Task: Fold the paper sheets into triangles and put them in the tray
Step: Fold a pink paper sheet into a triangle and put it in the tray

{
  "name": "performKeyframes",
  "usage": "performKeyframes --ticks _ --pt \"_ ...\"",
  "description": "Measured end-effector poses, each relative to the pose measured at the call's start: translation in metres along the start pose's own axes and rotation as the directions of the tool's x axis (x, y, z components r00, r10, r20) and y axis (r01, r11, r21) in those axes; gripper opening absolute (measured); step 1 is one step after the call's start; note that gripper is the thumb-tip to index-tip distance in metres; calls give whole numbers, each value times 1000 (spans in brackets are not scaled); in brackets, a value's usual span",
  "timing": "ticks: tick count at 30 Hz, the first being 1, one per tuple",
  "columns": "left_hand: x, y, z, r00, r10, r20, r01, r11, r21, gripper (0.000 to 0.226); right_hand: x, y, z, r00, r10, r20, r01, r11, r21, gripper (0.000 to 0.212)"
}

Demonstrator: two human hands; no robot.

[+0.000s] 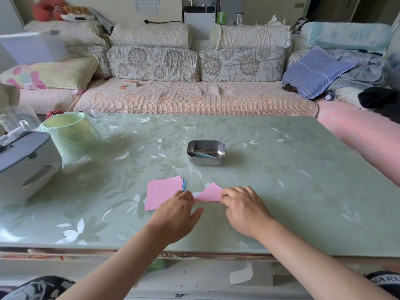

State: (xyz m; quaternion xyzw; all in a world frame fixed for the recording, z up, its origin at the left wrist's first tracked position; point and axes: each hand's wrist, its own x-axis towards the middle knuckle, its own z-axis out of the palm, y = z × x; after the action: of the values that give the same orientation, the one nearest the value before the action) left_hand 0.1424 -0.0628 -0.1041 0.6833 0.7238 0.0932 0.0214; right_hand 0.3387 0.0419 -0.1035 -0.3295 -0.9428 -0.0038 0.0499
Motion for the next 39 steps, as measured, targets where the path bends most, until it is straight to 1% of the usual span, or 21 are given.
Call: performKeyframes --ticks 7,9,11,12,14,16,18,19,22,24,27,31,34,39 --pt "0 0 5 1000 5 -20 -4 999 44 45 -2 0 0 1000 -4 -11 4 1000 9 48" --pt "0 0 6 999 -3 -40 4 1000 24 44 -1 0 0 1000 -7 -18 8 1000 14 47" --pt "1 2 4 994 -11 -108 9 1000 -19 41 0 -1 1 1000 -13 -23 13 1000 5 45" --pt "2 3 3 987 3 -160 -10 999 -42 40 1 -1 1 999 -16 -29 16 1000 -8 43" --pt "6 6 1 972 79 -221 -98 992 -76 42 2 -2 2 998 -26 -51 24 999 -31 40" --pt "9 11 3 969 181 -170 -199 976 -91 47 3 -4 2 997 -34 -63 31 998 -53 37" --pt "11 16 9 971 225 -83 -234 964 -124 48 3 -5 2 997 -40 -60 36 998 -58 37" --pt "12 18 12 972 224 -66 -232 963 -137 47 2 -5 2 998 -39 -54 36 998 -55 38" --pt "15 22 17 983 172 -71 -181 972 -149 45 1 -5 0 999 -39 -38 37 999 -38 40" --pt "17 25 17 986 155 -68 -162 980 -115 45 -2 -5 0 999 -37 -36 37 999 -6 41" --pt "17 29 18 983 164 -79 -169 984 -56 45 -4 -7 1 999 -22 -41 24 999 41 41" --pt "19 35 14 988 136 -72 -138 990 -23 48 -4 -5 0 999 20 -30 -19 999 28 37" --pt "20 39 12 990 134 -40 -134 991 21 51 -4 -3 -2 998 56 -23 -56 998 15 36" --pt "23 43 11 989 145 -11 -143 982 123 52 -10 7 -7 990 137 -26 -136 990 36 39"
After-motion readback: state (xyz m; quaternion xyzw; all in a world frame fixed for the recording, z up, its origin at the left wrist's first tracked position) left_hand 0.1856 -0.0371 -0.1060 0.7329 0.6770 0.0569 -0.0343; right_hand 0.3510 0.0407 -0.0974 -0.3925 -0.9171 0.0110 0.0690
